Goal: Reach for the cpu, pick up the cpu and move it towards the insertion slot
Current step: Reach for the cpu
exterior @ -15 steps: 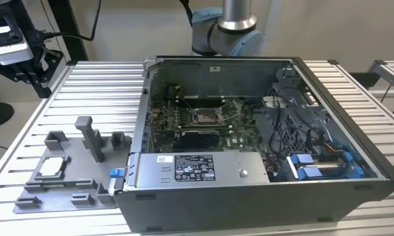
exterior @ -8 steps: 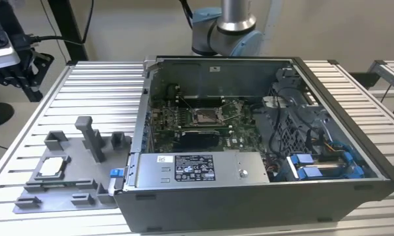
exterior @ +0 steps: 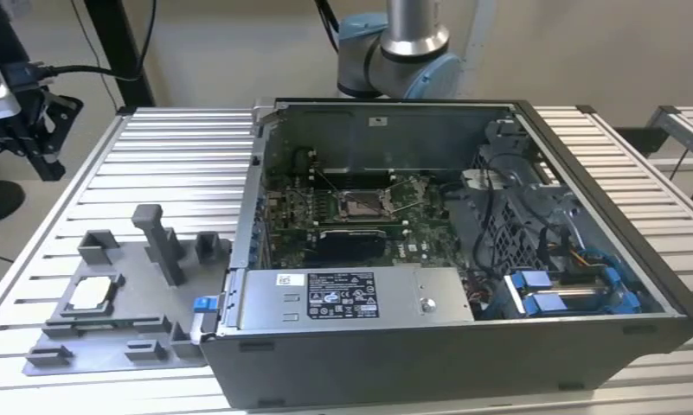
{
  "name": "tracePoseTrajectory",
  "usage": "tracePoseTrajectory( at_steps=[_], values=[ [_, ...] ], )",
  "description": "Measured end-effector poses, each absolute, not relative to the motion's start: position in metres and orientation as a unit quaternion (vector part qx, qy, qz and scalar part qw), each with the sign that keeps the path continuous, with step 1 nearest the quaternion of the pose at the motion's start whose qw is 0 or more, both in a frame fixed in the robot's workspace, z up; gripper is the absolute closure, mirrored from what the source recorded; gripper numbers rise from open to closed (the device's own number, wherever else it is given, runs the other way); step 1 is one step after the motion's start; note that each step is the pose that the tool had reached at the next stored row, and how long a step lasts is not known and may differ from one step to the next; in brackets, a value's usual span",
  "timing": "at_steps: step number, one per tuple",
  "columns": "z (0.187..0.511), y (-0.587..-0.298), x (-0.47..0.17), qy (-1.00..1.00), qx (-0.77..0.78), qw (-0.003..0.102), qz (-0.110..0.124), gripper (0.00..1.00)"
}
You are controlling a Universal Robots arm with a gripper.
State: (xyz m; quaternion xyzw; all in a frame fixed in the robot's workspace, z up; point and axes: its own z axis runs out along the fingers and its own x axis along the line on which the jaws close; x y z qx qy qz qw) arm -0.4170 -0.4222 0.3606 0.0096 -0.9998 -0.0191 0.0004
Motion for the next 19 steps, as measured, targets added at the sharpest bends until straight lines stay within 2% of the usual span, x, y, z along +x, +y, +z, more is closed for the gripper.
tracePoseTrajectory(
  at_steps=[4,5,19],
  values=[
    [0.3606,-0.4222,-0.4173,-1.0,0.01,0.0,-0.019,1.0],
    [0.3606,-0.4222,-0.4173,-1.0,0.01,0.0,-0.019,0.0],
    [0.3587,-0.4222,-0.4187,-1.0,0.01,0.0,-0.019,0.0]
  ],
)
